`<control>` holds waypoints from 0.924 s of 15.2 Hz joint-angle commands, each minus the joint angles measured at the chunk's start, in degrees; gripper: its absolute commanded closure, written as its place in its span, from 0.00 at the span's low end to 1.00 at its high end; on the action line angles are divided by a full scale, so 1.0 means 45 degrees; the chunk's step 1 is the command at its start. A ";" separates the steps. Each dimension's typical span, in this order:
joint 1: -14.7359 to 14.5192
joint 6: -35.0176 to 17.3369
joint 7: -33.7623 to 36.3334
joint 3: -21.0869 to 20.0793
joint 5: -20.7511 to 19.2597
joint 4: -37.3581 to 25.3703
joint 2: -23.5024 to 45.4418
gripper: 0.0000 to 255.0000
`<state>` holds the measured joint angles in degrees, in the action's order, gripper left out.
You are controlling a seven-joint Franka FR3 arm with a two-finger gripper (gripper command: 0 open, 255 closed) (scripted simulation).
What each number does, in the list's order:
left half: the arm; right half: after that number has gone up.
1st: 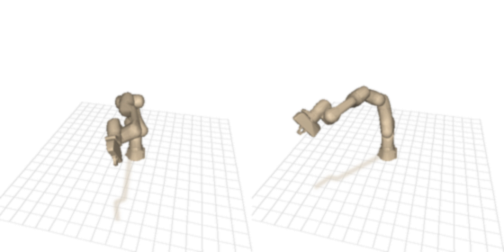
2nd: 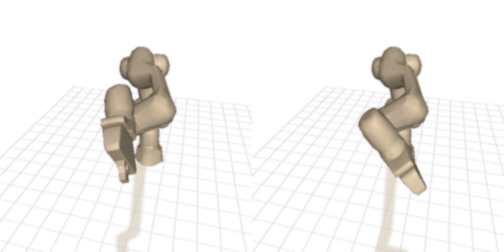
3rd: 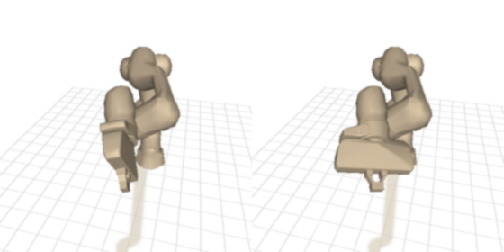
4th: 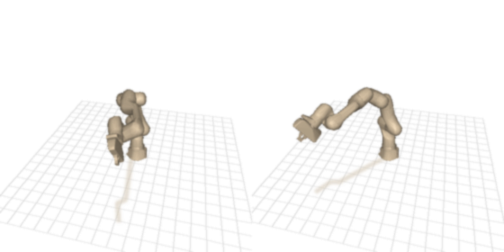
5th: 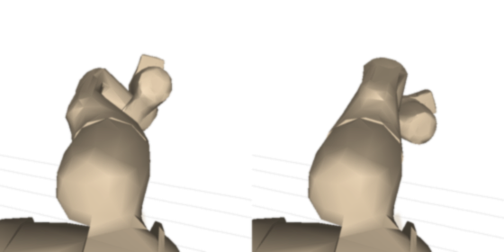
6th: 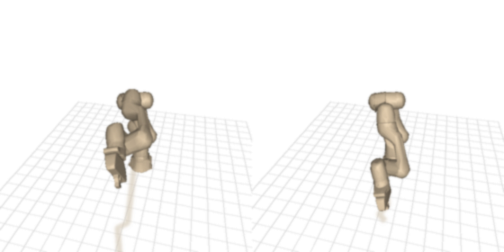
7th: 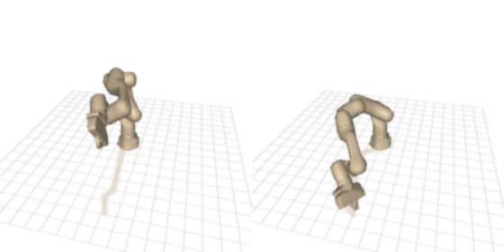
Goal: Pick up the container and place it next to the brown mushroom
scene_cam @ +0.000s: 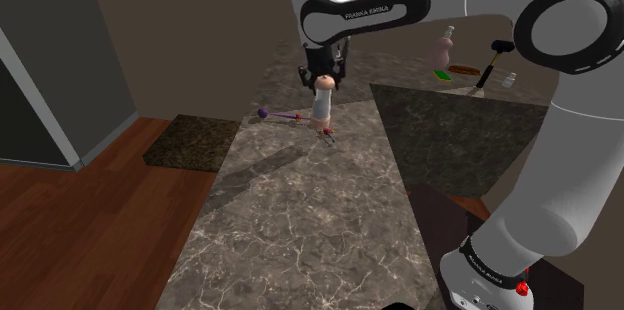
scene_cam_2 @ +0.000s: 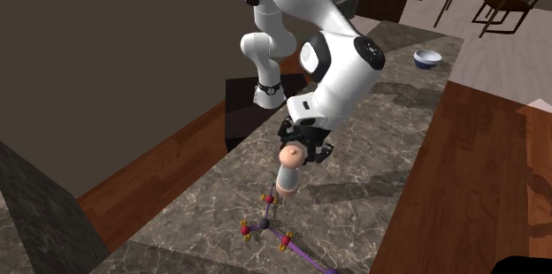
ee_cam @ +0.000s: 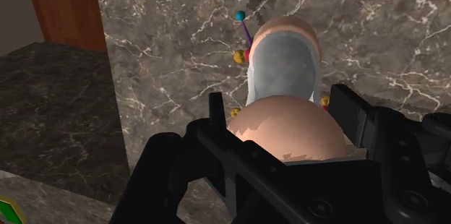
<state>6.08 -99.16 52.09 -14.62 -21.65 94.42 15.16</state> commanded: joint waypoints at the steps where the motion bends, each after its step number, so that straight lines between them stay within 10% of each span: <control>1: -0.0022 0.0330 -0.0091 -0.0016 0.0036 -0.0282 -0.0060 1.00; 14: -0.0165 0.2408 -0.0700 -0.0065 0.0112 -0.2395 -0.0115 1.00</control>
<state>5.33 -89.00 49.22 -14.93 -21.13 84.39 14.61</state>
